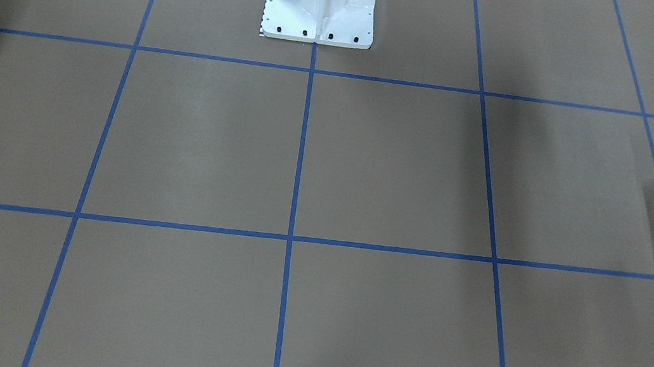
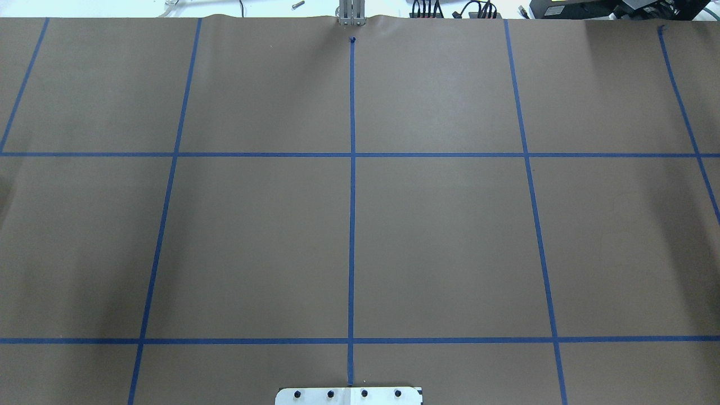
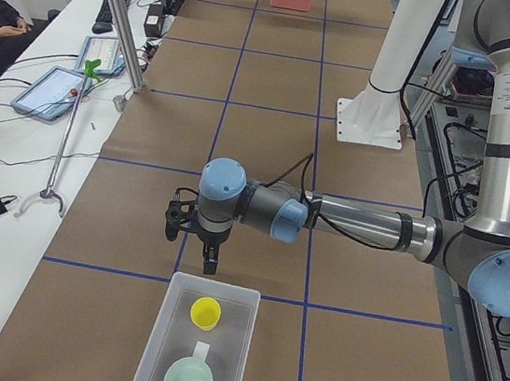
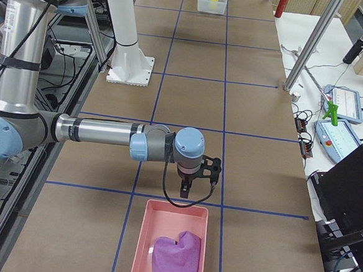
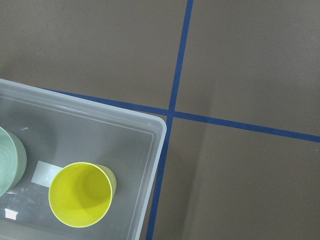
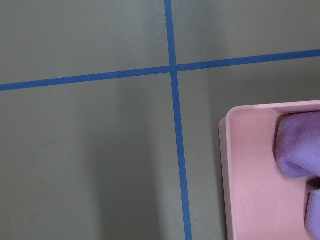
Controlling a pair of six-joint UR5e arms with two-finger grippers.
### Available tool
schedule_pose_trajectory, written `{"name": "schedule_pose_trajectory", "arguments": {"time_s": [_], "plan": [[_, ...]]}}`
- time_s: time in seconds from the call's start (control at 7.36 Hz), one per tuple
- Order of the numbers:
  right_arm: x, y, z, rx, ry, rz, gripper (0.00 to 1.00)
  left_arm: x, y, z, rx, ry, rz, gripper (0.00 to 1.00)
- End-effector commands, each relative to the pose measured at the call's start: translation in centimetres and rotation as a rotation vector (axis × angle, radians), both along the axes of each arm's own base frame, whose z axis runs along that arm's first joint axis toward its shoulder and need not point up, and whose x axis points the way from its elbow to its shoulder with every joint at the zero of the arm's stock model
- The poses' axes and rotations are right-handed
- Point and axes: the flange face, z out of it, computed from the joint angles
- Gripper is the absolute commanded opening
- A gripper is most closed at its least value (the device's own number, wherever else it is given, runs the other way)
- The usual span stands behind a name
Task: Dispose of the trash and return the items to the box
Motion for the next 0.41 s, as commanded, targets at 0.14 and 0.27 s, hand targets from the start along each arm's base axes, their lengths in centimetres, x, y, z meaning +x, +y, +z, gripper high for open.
{"name": "schedule_pose_trajectory", "arguments": {"time_s": [0.14, 0.27], "plan": [[-0.01, -0.15, -0.36, 0.008, -0.001, 0.000, 1.00, 0.05, 0.10, 0.14, -0.005, 0.008, 0.002, 0.99], [-0.03, -0.14, -0.37, 0.009, -0.002, -0.001, 1.00, -0.02, 0.11, 0.07, -0.003, 0.008, 0.000, 0.99]]}}
